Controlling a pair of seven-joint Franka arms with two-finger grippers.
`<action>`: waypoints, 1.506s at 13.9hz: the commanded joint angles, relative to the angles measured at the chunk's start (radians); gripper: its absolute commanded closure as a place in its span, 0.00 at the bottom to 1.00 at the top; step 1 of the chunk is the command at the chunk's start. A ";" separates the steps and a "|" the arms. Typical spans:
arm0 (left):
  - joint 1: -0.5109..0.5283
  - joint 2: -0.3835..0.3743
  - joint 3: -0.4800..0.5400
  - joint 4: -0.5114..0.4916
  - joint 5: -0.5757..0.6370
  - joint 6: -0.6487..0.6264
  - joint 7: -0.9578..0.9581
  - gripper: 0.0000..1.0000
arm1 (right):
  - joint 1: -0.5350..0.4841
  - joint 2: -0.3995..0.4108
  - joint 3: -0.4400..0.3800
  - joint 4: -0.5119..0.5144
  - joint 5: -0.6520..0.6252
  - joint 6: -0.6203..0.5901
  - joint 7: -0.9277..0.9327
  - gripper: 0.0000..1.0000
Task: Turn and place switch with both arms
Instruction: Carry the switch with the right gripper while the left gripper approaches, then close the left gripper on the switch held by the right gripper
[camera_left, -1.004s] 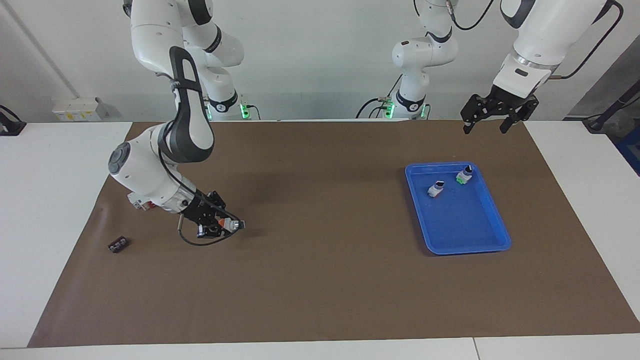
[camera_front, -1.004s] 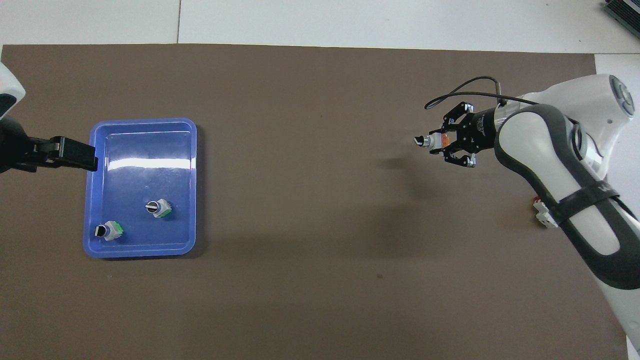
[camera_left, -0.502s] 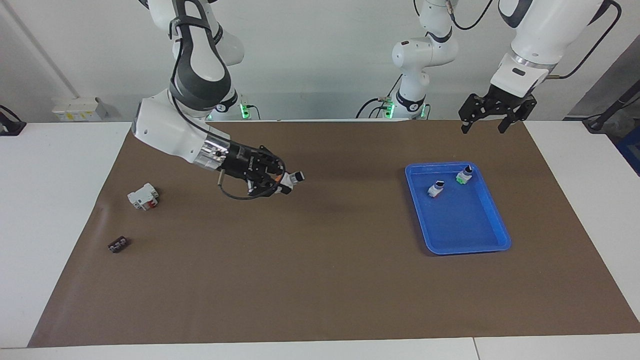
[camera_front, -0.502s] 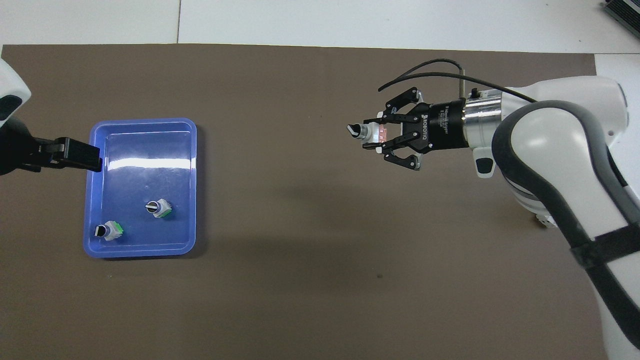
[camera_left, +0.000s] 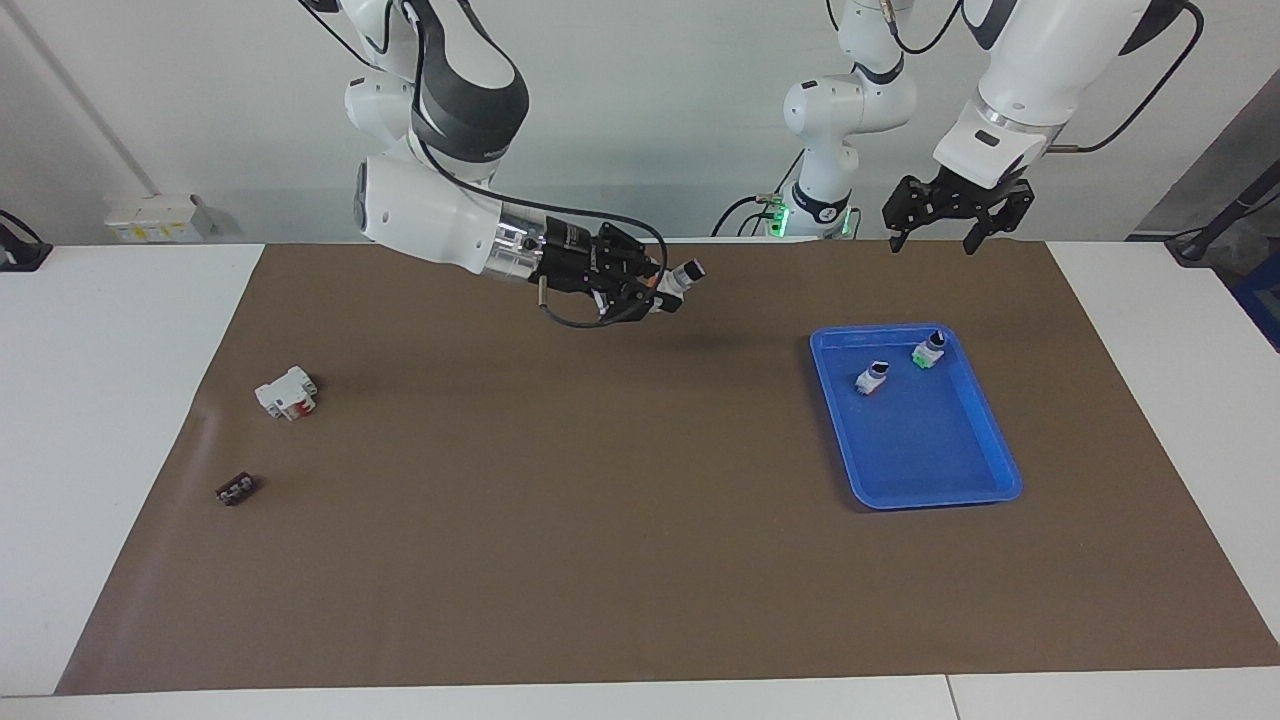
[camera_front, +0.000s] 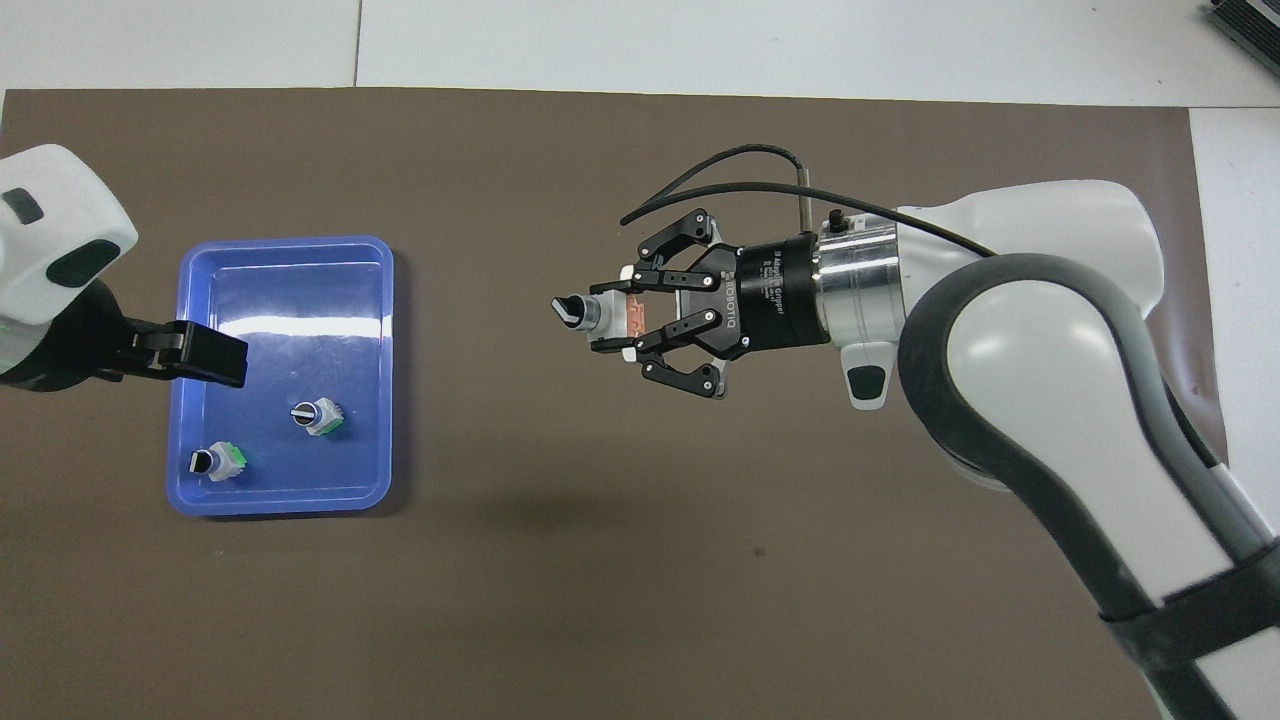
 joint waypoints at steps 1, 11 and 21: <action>0.004 -0.040 0.014 -0.046 -0.143 -0.010 -0.030 0.00 | 0.026 -0.025 0.003 -0.019 0.028 0.002 0.052 1.00; 0.050 -0.045 0.014 -0.056 -0.656 0.016 -0.640 0.18 | 0.141 -0.021 0.004 -0.020 0.063 0.181 0.087 1.00; -0.025 -0.045 -0.008 -0.084 -0.757 0.263 -0.863 0.53 | 0.141 -0.018 0.003 -0.020 0.063 0.192 0.095 1.00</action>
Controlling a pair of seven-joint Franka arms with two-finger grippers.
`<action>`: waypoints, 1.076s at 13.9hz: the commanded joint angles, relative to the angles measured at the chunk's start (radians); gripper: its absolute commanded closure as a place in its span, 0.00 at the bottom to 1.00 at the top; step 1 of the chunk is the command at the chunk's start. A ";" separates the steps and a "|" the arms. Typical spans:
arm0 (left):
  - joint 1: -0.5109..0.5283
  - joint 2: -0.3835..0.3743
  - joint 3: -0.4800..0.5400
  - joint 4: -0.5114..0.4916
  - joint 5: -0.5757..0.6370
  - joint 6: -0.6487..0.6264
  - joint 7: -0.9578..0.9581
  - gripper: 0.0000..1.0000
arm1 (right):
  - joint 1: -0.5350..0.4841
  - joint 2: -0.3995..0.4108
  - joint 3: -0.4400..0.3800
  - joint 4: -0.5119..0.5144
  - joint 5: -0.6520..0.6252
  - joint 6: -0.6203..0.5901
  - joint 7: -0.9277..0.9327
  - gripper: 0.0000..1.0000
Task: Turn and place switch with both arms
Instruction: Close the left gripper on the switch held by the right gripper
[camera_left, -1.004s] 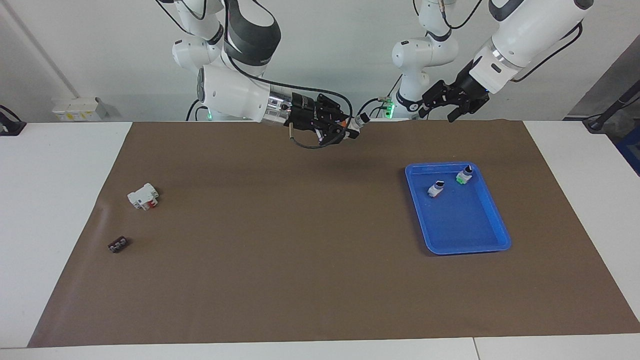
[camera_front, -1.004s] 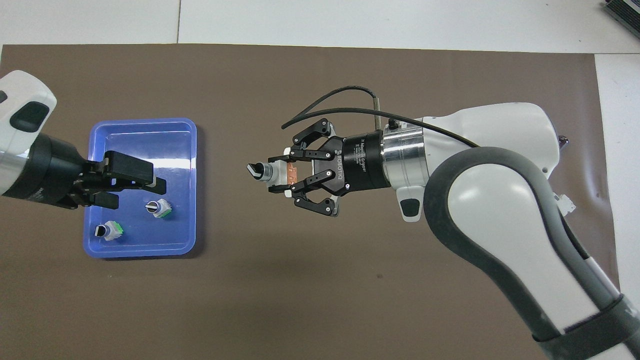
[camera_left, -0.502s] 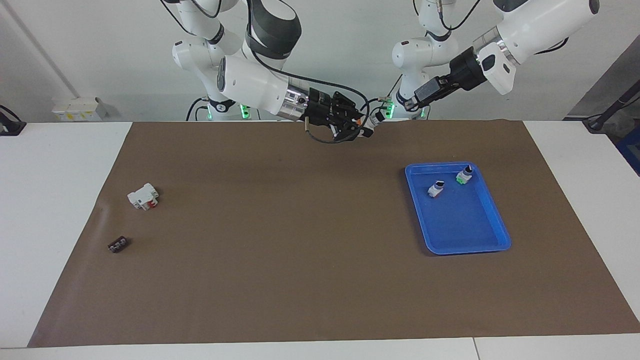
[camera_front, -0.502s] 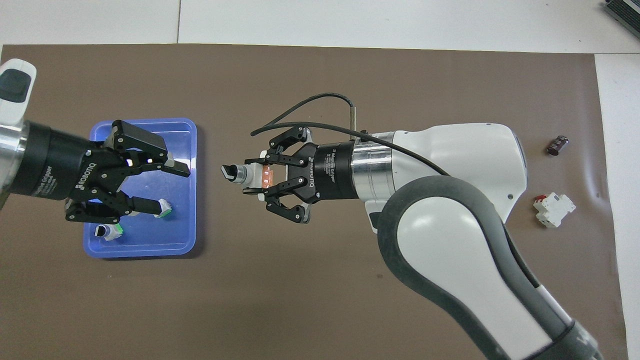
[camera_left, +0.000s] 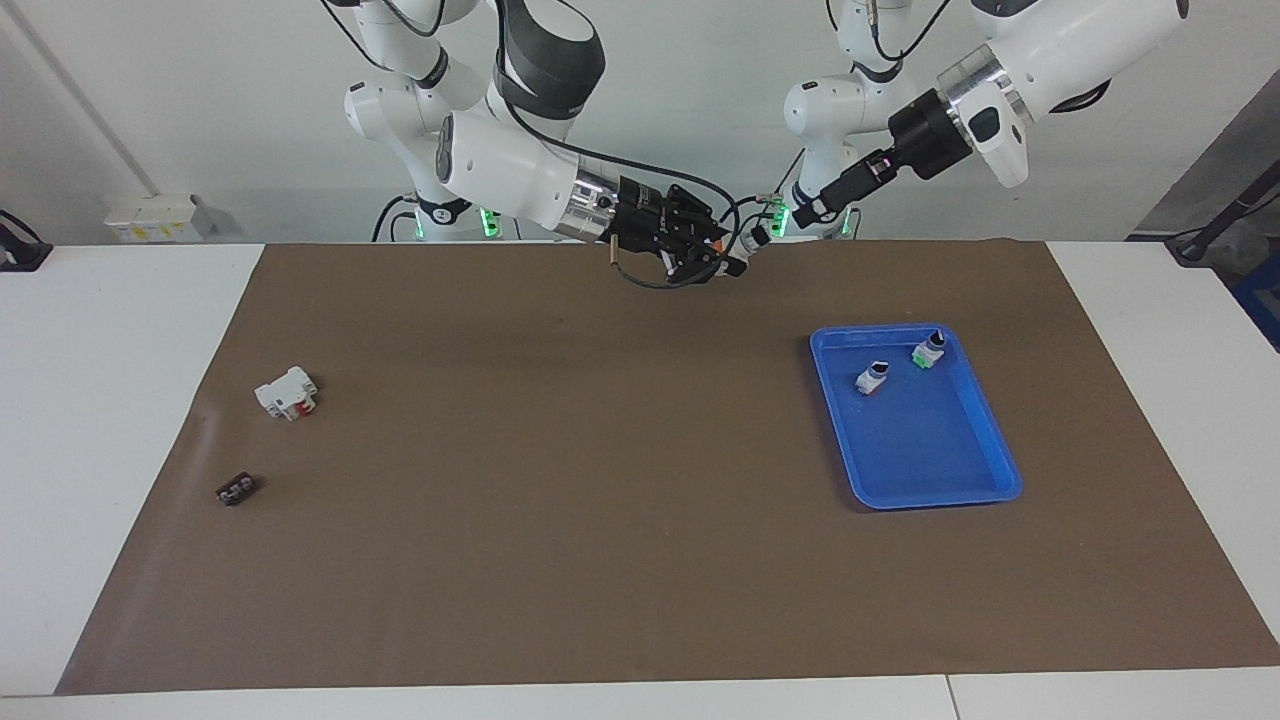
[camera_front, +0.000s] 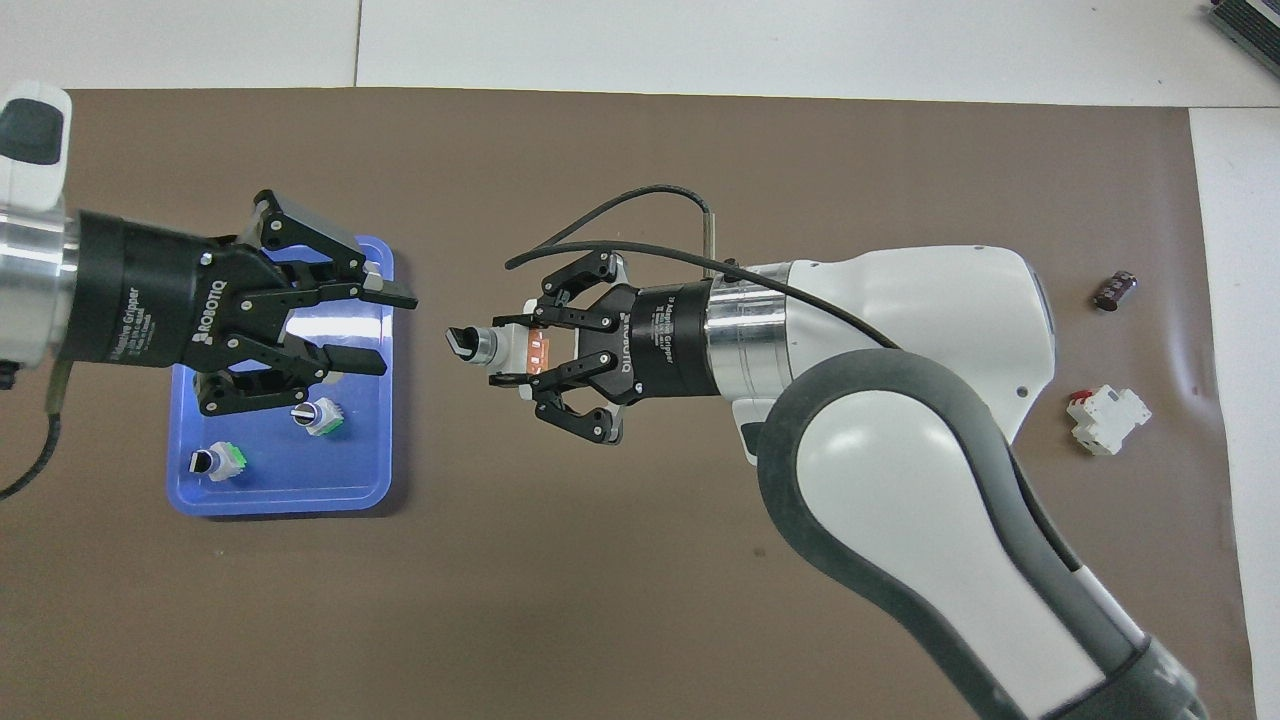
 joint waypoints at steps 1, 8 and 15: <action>-0.039 -0.030 0.001 -0.052 -0.020 0.076 -0.033 0.54 | -0.006 -0.006 0.006 -0.010 0.022 0.014 0.010 1.00; -0.051 -0.056 0.001 -0.111 -0.015 0.113 0.000 0.59 | -0.006 -0.008 0.006 -0.010 0.022 0.009 0.011 1.00; -0.066 -0.059 0.000 -0.124 -0.015 0.141 0.004 0.66 | -0.006 -0.006 0.006 -0.010 0.022 0.009 0.011 1.00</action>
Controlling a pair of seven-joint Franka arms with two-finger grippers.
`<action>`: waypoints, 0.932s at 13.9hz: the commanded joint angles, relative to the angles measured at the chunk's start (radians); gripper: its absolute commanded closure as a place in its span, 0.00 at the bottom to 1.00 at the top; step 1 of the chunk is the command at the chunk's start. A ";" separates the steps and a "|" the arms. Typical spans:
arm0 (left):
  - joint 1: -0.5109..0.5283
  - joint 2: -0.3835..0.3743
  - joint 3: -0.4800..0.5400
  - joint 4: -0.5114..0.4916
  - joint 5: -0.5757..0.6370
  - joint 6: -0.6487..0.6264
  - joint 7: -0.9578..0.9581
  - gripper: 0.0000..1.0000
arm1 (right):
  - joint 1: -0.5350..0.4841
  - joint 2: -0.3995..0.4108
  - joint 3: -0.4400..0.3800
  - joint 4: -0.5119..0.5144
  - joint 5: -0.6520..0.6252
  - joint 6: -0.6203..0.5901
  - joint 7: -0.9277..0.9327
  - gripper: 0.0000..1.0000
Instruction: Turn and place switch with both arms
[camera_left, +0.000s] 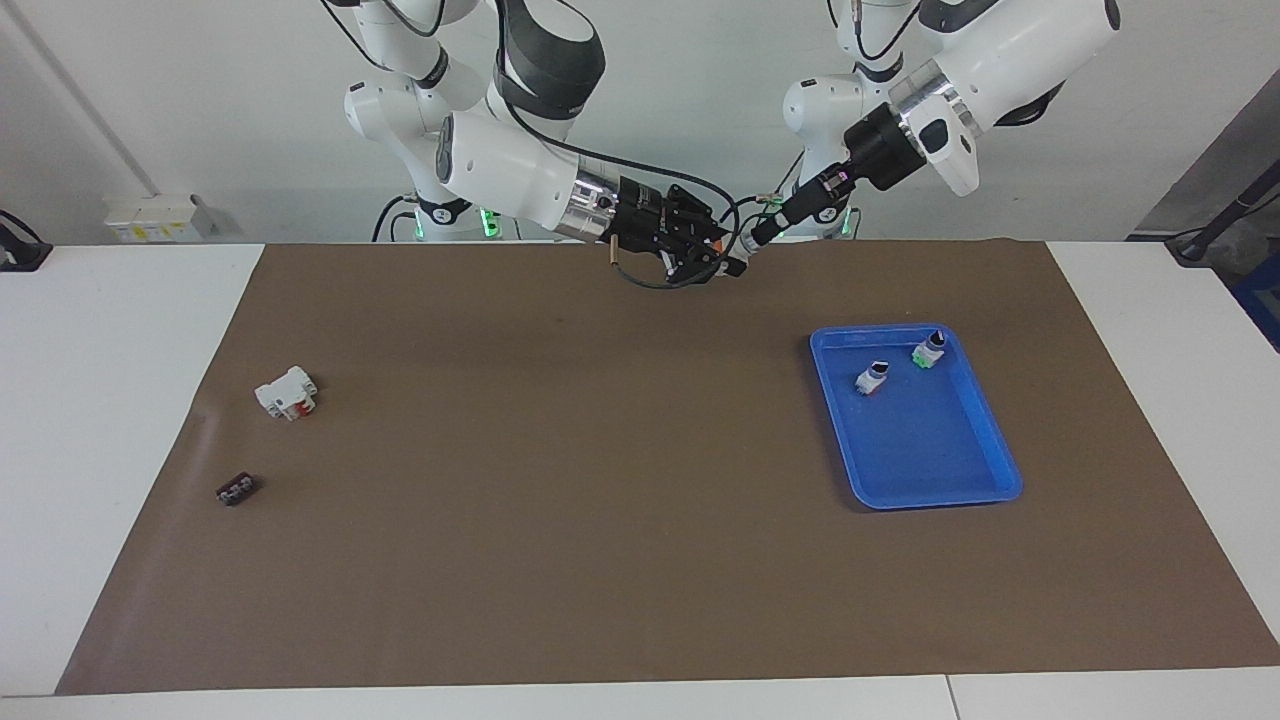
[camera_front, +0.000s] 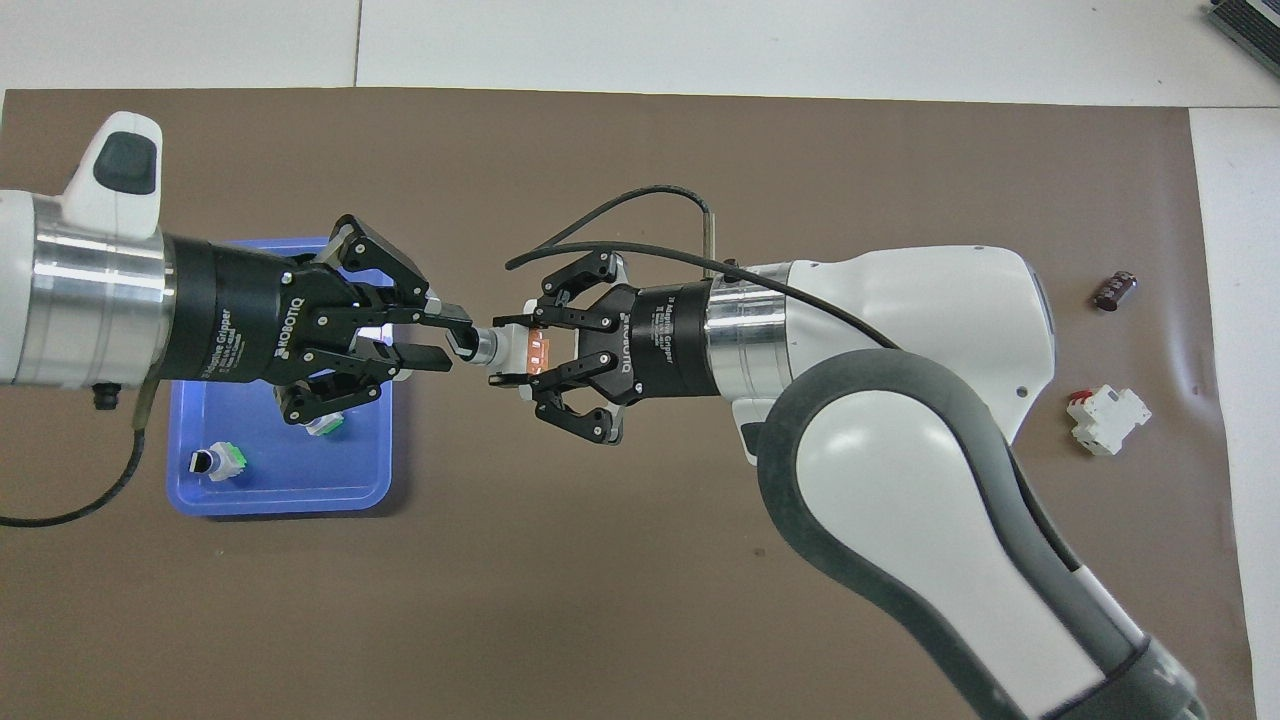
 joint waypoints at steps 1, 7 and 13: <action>-0.022 -0.037 0.005 -0.059 -0.015 0.063 0.018 0.66 | -0.006 -0.006 0.006 -0.009 0.022 0.009 0.011 1.00; -0.032 -0.042 0.005 -0.073 -0.015 0.098 0.041 0.78 | -0.006 -0.006 0.006 -0.009 0.022 0.009 0.011 1.00; -0.032 -0.043 0.005 -0.074 -0.017 0.091 0.050 1.00 | -0.006 -0.006 0.006 -0.009 0.022 0.009 0.011 1.00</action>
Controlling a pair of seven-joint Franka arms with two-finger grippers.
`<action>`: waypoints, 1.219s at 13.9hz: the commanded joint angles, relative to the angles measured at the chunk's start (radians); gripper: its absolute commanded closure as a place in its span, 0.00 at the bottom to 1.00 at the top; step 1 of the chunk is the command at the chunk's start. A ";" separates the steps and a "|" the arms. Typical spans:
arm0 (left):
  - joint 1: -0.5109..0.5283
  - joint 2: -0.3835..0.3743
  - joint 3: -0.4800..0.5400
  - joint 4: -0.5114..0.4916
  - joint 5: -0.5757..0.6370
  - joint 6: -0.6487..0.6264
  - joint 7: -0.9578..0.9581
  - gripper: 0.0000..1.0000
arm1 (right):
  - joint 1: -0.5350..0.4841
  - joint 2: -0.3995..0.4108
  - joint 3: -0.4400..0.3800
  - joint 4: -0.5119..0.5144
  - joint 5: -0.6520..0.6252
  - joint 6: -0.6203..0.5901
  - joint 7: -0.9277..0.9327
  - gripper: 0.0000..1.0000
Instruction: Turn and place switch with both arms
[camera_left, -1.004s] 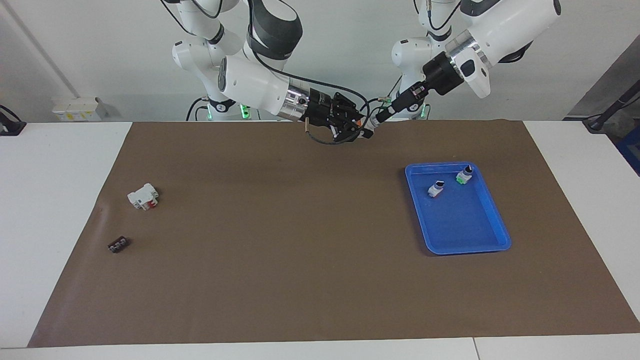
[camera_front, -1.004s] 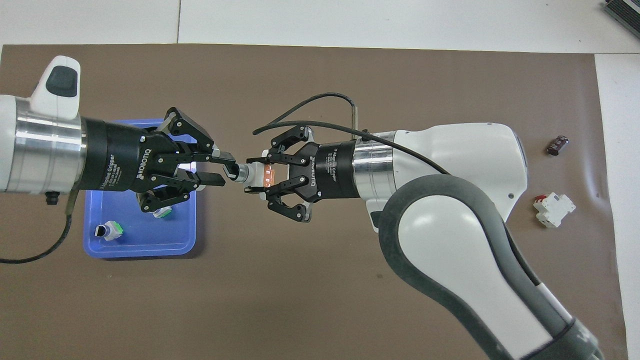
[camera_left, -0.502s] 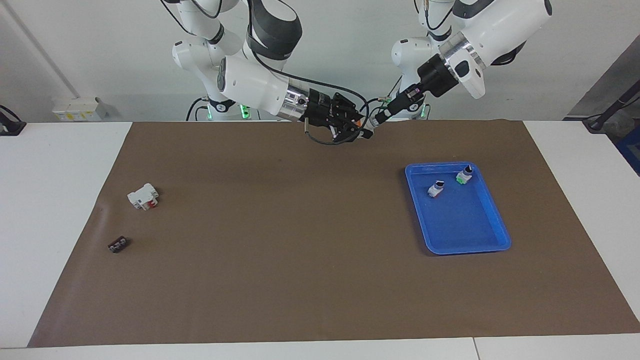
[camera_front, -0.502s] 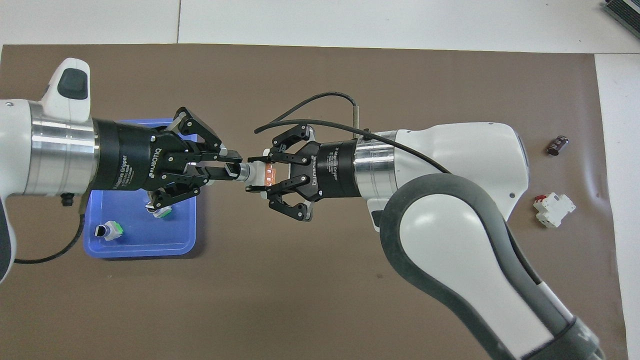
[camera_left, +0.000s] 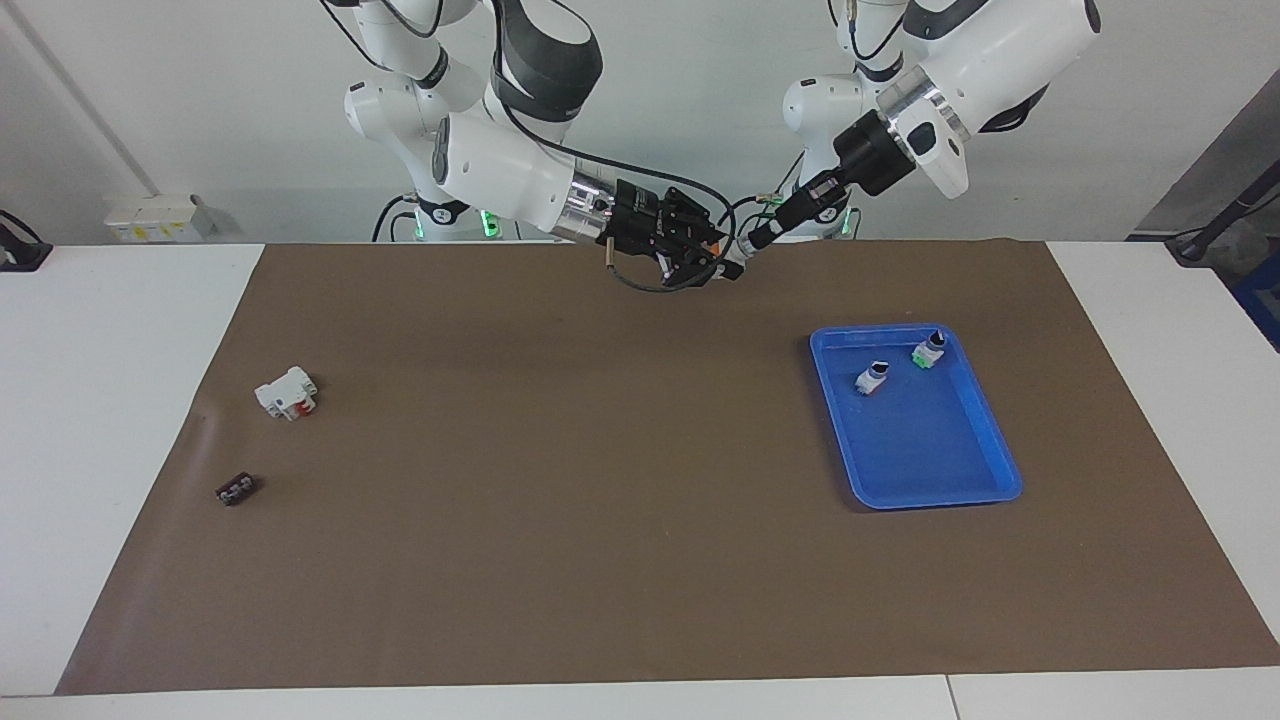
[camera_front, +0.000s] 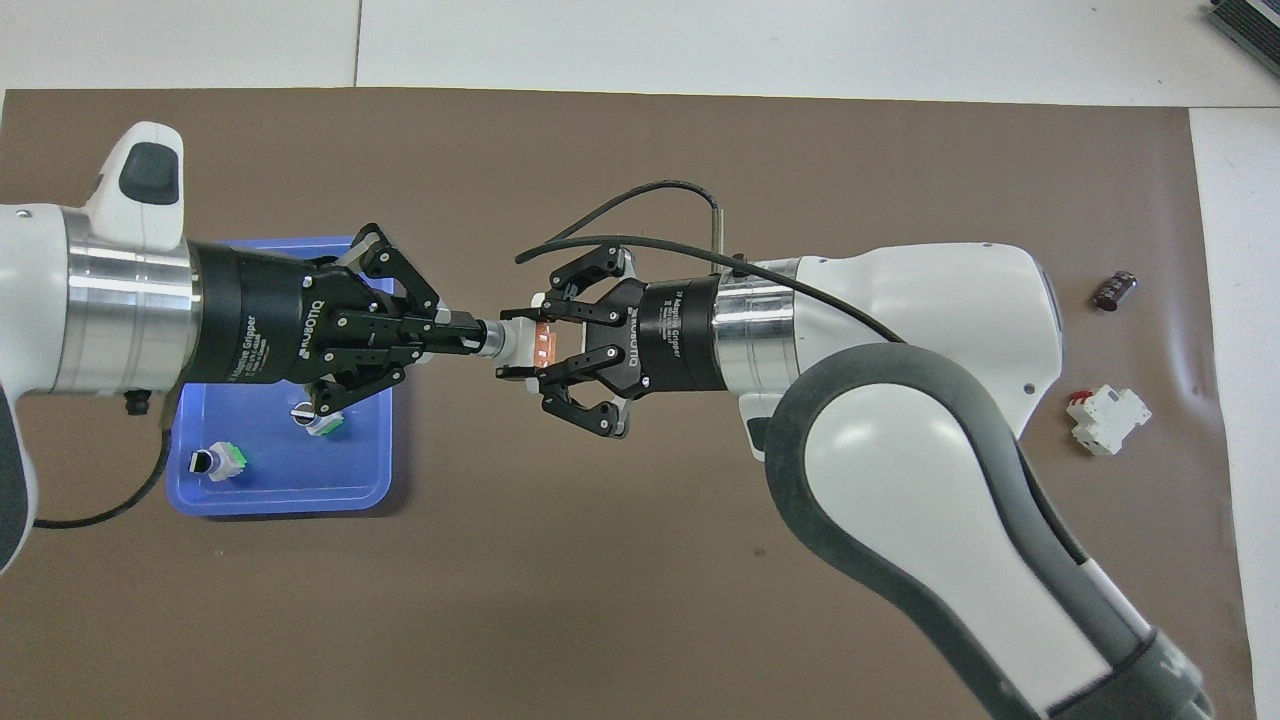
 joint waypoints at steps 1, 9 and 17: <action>-0.008 -0.030 0.006 -0.036 -0.017 0.016 0.017 1.00 | -0.001 -0.007 0.009 -0.008 0.022 0.005 0.010 1.00; -0.009 -0.033 0.006 -0.029 -0.011 -0.021 -0.151 1.00 | -0.001 -0.007 0.009 -0.008 0.020 0.006 0.010 1.00; -0.008 -0.032 0.008 -0.026 -0.005 -0.027 -0.590 1.00 | -0.001 -0.009 0.009 -0.008 0.020 0.006 0.010 1.00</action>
